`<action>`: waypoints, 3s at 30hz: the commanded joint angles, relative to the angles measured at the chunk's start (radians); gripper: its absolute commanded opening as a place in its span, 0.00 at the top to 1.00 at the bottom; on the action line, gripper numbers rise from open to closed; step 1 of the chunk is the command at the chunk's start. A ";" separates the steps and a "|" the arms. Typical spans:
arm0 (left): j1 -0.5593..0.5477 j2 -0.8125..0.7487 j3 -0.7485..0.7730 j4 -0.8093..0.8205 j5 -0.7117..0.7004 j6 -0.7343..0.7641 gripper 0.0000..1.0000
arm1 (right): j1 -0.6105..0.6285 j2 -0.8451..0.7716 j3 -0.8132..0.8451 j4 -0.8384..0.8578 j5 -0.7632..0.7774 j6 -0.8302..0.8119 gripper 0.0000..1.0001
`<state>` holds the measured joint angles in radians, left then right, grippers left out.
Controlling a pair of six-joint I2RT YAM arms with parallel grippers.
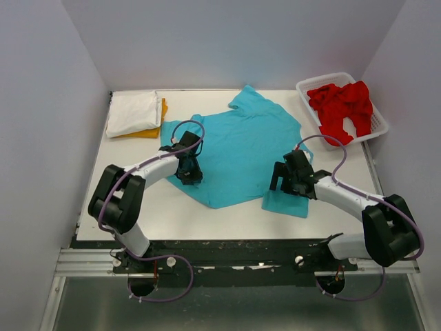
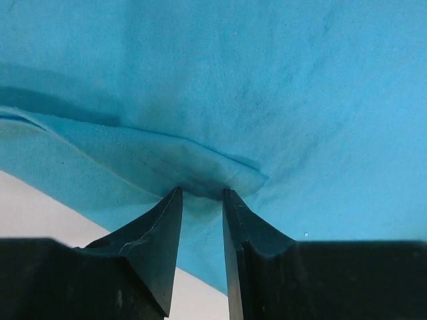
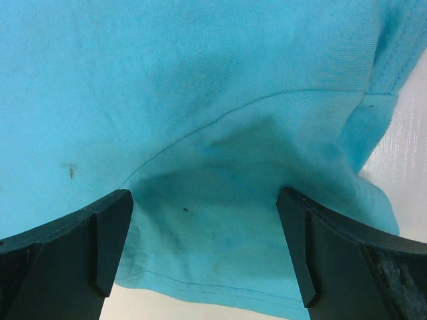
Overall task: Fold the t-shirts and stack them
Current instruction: Flatten out the tshirt
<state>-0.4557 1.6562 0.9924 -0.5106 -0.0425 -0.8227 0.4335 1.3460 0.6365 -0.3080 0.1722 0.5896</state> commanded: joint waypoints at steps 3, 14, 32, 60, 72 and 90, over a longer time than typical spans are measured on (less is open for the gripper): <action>-0.003 -0.021 -0.005 -0.020 0.007 -0.006 0.66 | 0.001 0.024 -0.013 -0.030 0.022 0.007 0.00; -0.007 -0.079 -0.042 -0.040 -0.019 -0.005 0.64 | 0.000 0.035 -0.017 -0.029 0.022 0.012 0.00; -0.006 0.021 0.027 -0.012 -0.014 0.001 0.77 | 0.000 0.038 -0.017 -0.033 0.024 0.013 0.00; -0.013 -0.340 -0.239 -0.375 -0.134 -0.123 1.00 | 0.000 -0.013 0.006 -0.164 0.012 0.013 0.00; -0.012 -0.674 -0.379 -0.539 -0.147 -0.249 0.76 | 0.000 -0.107 0.078 -0.360 0.032 0.052 0.00; -0.009 -0.412 -0.268 0.053 0.129 -0.026 0.02 | 0.000 -0.131 -0.059 -0.107 -0.199 0.184 0.00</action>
<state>-0.4667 1.1030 0.7216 -0.6464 -0.0162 -0.9005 0.4328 1.2518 0.6567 -0.4511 0.0788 0.6918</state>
